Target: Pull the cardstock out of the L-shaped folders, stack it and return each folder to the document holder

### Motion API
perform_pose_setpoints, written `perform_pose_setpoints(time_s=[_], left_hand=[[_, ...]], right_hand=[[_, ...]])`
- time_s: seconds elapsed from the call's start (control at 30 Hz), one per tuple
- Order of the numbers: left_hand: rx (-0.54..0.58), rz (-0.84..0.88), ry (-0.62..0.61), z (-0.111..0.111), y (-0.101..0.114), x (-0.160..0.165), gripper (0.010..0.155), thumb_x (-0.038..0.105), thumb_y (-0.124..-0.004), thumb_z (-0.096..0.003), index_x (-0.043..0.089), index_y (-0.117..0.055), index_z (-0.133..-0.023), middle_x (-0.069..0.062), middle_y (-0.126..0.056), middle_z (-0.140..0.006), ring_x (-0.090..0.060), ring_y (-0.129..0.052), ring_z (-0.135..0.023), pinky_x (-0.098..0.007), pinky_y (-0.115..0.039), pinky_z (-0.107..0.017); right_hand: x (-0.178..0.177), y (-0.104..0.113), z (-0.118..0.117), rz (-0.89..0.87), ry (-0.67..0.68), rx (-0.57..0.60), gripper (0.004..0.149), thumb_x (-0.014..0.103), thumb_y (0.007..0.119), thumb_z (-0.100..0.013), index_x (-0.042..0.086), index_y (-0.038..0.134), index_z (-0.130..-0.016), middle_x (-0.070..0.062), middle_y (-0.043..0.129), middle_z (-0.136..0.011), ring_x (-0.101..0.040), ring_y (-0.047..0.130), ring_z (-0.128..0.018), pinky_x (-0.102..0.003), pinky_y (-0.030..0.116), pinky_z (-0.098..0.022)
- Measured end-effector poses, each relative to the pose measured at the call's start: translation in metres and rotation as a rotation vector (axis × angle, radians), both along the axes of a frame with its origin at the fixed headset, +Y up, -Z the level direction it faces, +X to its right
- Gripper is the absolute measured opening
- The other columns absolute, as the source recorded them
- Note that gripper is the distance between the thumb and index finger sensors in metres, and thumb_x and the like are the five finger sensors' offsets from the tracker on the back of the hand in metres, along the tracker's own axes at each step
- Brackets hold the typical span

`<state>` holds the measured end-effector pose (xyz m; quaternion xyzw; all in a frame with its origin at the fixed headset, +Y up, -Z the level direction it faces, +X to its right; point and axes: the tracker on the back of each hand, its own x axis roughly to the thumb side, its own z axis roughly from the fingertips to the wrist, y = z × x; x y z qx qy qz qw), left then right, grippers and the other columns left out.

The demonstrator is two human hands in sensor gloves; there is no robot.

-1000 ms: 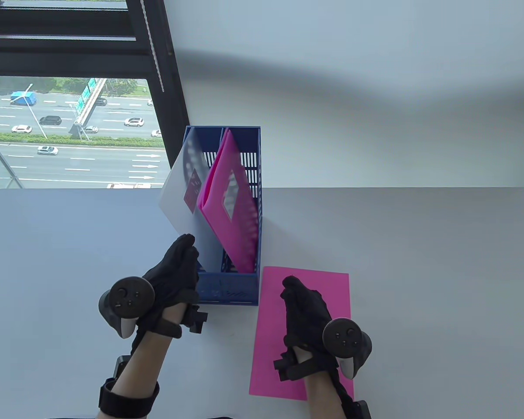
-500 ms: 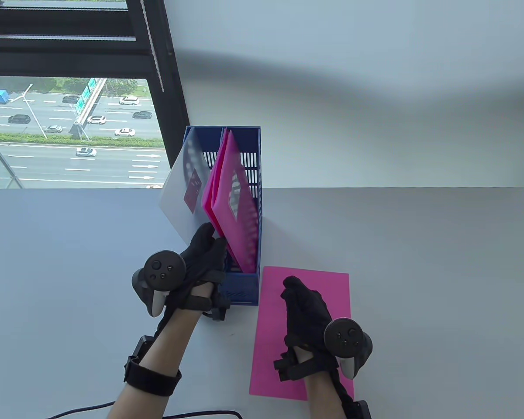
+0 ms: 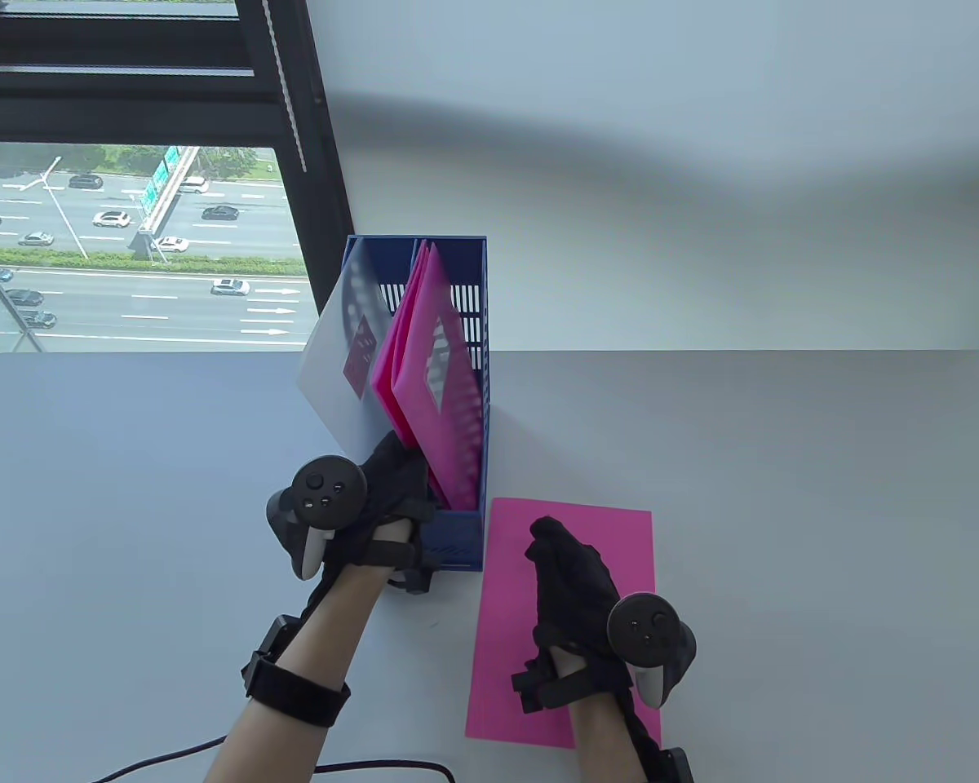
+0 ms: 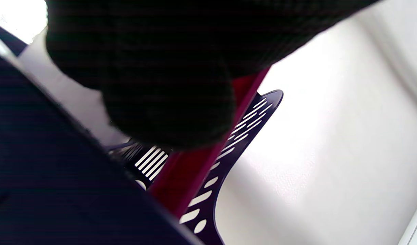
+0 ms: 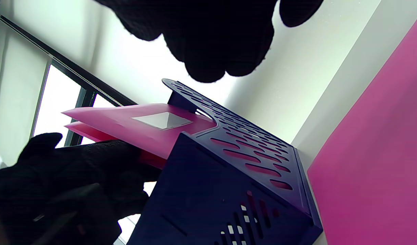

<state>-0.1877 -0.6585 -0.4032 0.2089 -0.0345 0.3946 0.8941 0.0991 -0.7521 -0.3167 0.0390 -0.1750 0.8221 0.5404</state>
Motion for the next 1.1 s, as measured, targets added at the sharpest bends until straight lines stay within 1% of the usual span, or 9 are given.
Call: perform_pose_setpoints(time_s=[0.1, 0.17, 0.33, 0.57, 0.77, 1.0, 1.1], left_hand=[[0.081, 0.018, 0.009, 0.008, 0.007, -0.001, 0.041, 0.032, -0.089, -0.0514, 0.001, -0.095, -0.077, -0.009, -0.106, -0.054, -0.011, -0.110, -0.010, -0.040, -0.093, -0.038], [0.132, 0.029, 0.017, 0.013, 0.014, -0.002, 0.041, 0.033, -0.091, -0.0507, 0.001, -0.096, -0.075, -0.007, -0.106, -0.053, -0.010, -0.110, -0.010, -0.040, -0.094, -0.039], [0.278, 0.020, 0.022, 0.031, 0.036, -0.009, 0.040, 0.034, -0.091, -0.0510, 0.003, -0.095, -0.076, -0.005, -0.106, -0.055, -0.010, -0.109, -0.012, -0.040, -0.092, -0.040], [0.476, 0.040, 0.022, 0.069, 0.070, -0.030, 0.040, 0.035, -0.090, -0.0523, 0.005, -0.094, -0.078, -0.004, -0.104, -0.058, -0.010, -0.109, -0.014, -0.041, -0.091, -0.042], [0.620, 0.083, 0.073, 0.108, 0.091, -0.061, 0.040, 0.035, -0.089, -0.0528, 0.006, -0.093, -0.079, -0.004, -0.104, -0.059, -0.010, -0.108, -0.015, -0.041, -0.091, -0.042], [0.746, 0.072, 0.167, 0.146, 0.099, -0.093, 0.040, 0.037, -0.088, -0.0537, 0.008, -0.092, -0.081, -0.003, -0.103, -0.060, -0.010, -0.108, -0.017, -0.041, -0.090, -0.044], [0.774, 0.122, 0.175, 0.159, 0.099, -0.107, 0.040, 0.036, -0.088, -0.0539, 0.008, -0.092, -0.081, -0.003, -0.103, -0.061, -0.010, -0.108, -0.017, -0.042, -0.089, -0.044]], right_hand=[[0.000, 0.000, 0.000, 0.000, 0.000, -0.001, 0.045, 0.053, 0.066, -0.064, 0.032, 0.067, -0.104, 0.011, 0.084, -0.090, -0.018, 0.082, -0.083, -0.050, 0.050, -0.079], [0.000, -0.001, -0.001, -0.015, 0.006, -0.008, 0.045, 0.053, 0.066, -0.064, 0.032, 0.067, -0.104, 0.011, 0.084, -0.090, -0.018, 0.082, -0.083, -0.050, 0.050, -0.079], [0.001, -0.001, -0.001, -0.018, 0.003, -0.007, 0.045, 0.053, 0.066, -0.064, 0.032, 0.067, -0.104, 0.011, 0.084, -0.090, -0.018, 0.082, -0.083, -0.050, 0.050, -0.079], [0.000, -0.001, -0.001, -0.008, 0.007, -0.007, 0.045, 0.053, 0.066, -0.064, 0.032, 0.066, -0.104, 0.011, 0.084, -0.090, -0.018, 0.081, -0.083, -0.050, 0.050, -0.079], [0.001, -0.001, -0.002, -0.005, 0.003, -0.003, 0.044, 0.053, 0.066, -0.064, 0.032, 0.067, -0.104, 0.011, 0.084, -0.090, -0.018, 0.081, -0.083, -0.050, 0.050, -0.079], [0.000, -0.002, -0.002, 0.012, 0.003, -0.004, 0.045, 0.053, 0.066, -0.064, 0.032, 0.067, -0.104, 0.011, 0.084, -0.090, -0.018, 0.081, -0.083, -0.051, 0.050, -0.079], [0.000, -0.002, -0.002, 0.019, 0.003, -0.004, 0.044, 0.053, 0.066, -0.064, 0.032, 0.067, -0.104, 0.011, 0.084, -0.090, -0.018, 0.081, -0.083, -0.050, 0.050, -0.079]])
